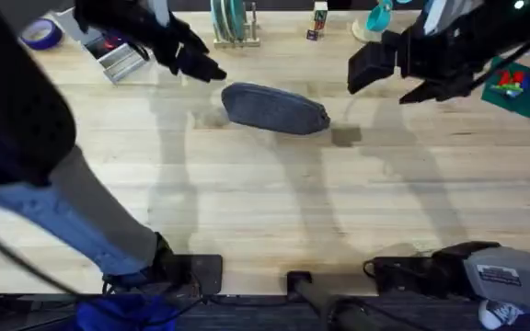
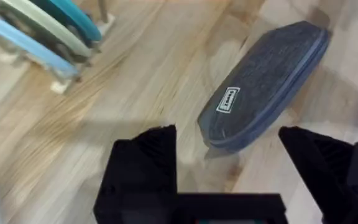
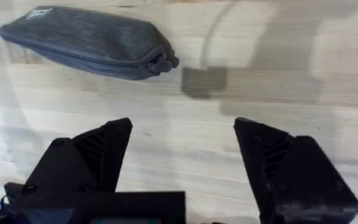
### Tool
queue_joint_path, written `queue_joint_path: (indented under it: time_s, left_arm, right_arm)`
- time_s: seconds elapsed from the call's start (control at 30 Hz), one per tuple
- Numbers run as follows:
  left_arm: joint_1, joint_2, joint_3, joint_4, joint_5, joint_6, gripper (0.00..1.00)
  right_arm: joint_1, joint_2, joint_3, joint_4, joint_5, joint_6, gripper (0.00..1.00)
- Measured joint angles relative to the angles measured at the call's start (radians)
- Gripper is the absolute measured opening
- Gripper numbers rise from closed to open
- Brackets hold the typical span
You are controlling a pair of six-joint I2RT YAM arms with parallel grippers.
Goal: Unzip the bag, pick up the pens from the table one at a time and place them inside, then zip the bag closed.
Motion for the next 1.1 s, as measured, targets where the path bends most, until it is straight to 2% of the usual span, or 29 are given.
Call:
queue_joint_path:
  time_s: [0.1, 0.23, 0.5, 0.8, 1.1]
  left_arm:
    - [-0.035, -0.093, 0.006, 0.004, -0.097, -0.090, 0.996]
    - [-0.085, -0.192, 0.013, 0.005, -0.189, -0.205, 0.996]
    - [-0.175, -0.336, 0.013, -0.098, -0.351, -0.421, 0.996]
    - [-0.243, -0.502, 0.013, -0.228, -0.470, -0.622, 0.996]
    - [-0.323, -0.601, 0.013, -0.324, -0.572, -0.828, 0.996]
  right_arm:
    - [0.000, 0.000, 0.034, -0.032, -0.001, -0.032, 0.996]
    - [0.002, 0.000, 0.081, -0.108, -0.001, -0.077, 0.996]
    - [0.024, -0.043, 0.129, -0.173, -0.001, -0.155, 0.997]
    - [0.052, -0.153, 0.134, -0.199, -0.001, -0.217, 0.997]
    - [0.053, -0.183, 0.134, -0.240, -0.001, -0.257, 0.997]
